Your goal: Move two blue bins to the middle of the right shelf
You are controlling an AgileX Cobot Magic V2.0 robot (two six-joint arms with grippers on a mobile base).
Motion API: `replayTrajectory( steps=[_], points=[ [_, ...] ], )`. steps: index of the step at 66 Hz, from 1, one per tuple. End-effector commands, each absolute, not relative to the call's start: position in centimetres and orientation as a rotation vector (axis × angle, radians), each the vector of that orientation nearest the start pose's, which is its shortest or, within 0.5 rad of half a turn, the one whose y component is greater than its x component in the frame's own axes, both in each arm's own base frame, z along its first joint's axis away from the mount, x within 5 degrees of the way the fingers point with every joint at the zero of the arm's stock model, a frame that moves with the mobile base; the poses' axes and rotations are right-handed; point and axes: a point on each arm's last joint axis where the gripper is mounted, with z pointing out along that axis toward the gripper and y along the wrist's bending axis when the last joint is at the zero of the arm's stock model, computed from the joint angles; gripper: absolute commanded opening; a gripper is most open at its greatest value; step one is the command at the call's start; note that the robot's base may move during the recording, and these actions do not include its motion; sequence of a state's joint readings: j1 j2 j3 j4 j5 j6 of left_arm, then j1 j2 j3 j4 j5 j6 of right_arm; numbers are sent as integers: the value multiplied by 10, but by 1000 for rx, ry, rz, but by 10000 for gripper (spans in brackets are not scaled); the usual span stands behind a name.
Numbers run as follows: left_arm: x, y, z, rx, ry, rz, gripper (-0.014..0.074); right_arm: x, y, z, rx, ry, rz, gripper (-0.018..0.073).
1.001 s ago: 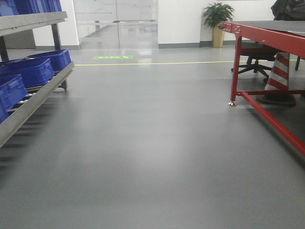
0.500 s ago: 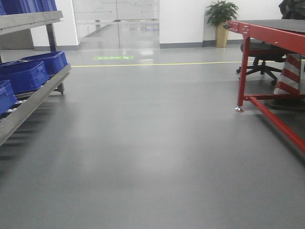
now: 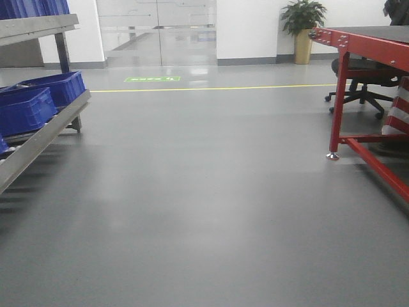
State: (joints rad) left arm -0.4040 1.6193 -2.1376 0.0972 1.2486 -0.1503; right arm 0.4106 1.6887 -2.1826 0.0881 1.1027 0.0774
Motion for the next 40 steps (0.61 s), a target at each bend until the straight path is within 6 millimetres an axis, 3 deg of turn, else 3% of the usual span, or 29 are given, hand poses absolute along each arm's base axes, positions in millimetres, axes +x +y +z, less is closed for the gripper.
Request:
replayTrajectory(
  steps=[1,40],
  points=[
    [292,-127,517,302,2144,-278,-111,308,150,525,-356,1989,496,-153],
    [299,-130,522,290,2055,-298,-111,308,150,525,-356,1991,496,-153]
  ],
)
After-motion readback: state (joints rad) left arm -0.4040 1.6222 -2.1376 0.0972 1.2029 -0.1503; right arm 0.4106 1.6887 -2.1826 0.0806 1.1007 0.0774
